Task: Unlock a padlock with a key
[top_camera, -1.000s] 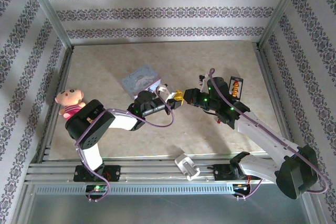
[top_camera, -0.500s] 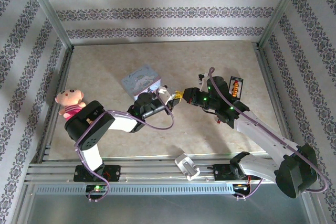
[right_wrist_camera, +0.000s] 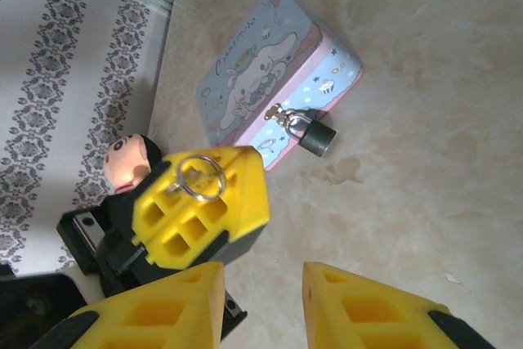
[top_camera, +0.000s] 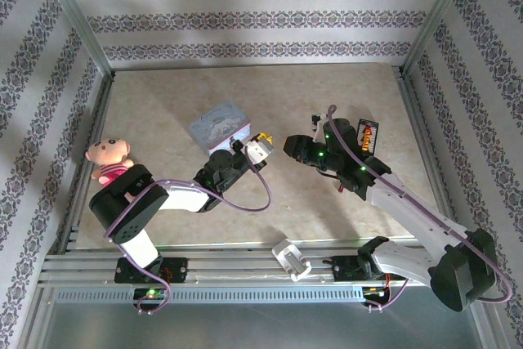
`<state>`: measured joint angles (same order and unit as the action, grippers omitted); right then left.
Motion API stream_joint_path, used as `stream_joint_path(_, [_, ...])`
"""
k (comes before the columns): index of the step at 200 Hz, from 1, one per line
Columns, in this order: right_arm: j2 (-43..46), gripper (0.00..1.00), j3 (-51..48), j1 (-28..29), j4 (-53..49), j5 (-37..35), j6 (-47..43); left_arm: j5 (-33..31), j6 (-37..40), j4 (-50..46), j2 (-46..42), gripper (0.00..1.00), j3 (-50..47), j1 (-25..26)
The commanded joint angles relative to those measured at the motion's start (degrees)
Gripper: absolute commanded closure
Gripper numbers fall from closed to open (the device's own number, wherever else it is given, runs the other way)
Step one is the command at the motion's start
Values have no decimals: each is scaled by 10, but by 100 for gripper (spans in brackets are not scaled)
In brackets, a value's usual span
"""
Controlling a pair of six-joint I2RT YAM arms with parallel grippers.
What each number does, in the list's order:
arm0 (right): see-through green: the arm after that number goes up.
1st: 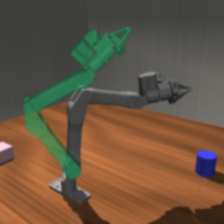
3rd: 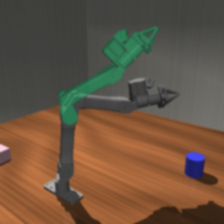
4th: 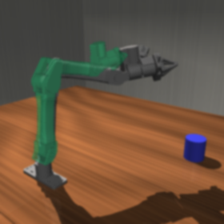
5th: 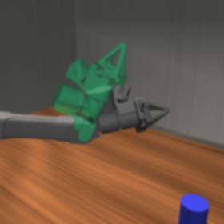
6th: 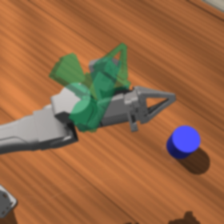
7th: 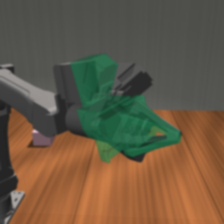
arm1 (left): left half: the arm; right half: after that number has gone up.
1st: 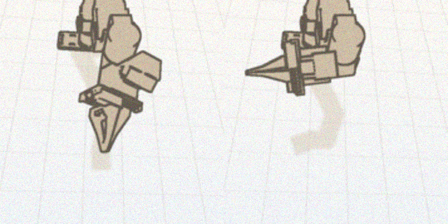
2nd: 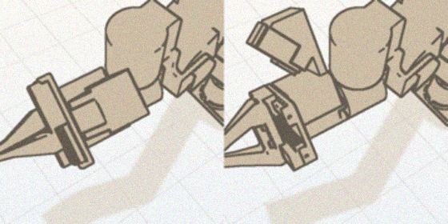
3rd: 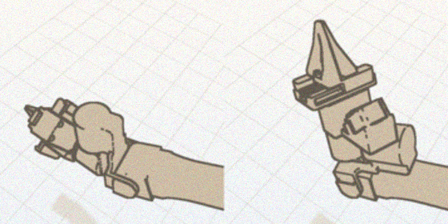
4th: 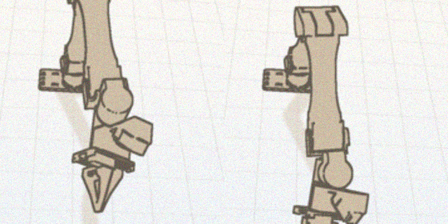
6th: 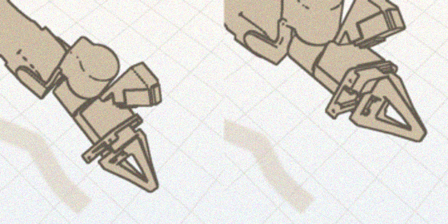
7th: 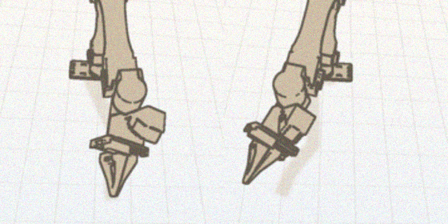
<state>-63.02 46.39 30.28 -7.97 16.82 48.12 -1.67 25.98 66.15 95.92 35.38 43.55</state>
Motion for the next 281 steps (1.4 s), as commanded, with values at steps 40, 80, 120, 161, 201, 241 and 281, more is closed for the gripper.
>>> stream_joint_path(40, [-21, 65, 58, 13, -15, -15, 4, -35, 75, 26, -2, 100, 4, 23])
stream_joint_path(80, [-55, 62, 82, 14, -11, 8, 4, -38, 91, 36, -3, 100, 0, 28])
stream_joint_path(120, [-80, 60, 99, 17, -9, 23, 1, -33, 100, 37, -2, 100, 0, 32])
stream_joint_path(161, [-103, 60, 113, 23, -8, 31, -3, -35, 102, 45, 5, 100, 3, 36])
stream_joint_path(201, [-118, 62, 112, 27, -9, 31, 4, -45, 105, 47, 7, 100, 6, 37])
stream_joint_path(241, [-118, 68, 107, 31, -7, 31, 11, -57, 106, 46, 13, 100, 10, 37])
stream_joint_path(281, [-123, 80, 107, 33, -7, 34, 11, -64, 105, 48, 19, 100, 17, 37])
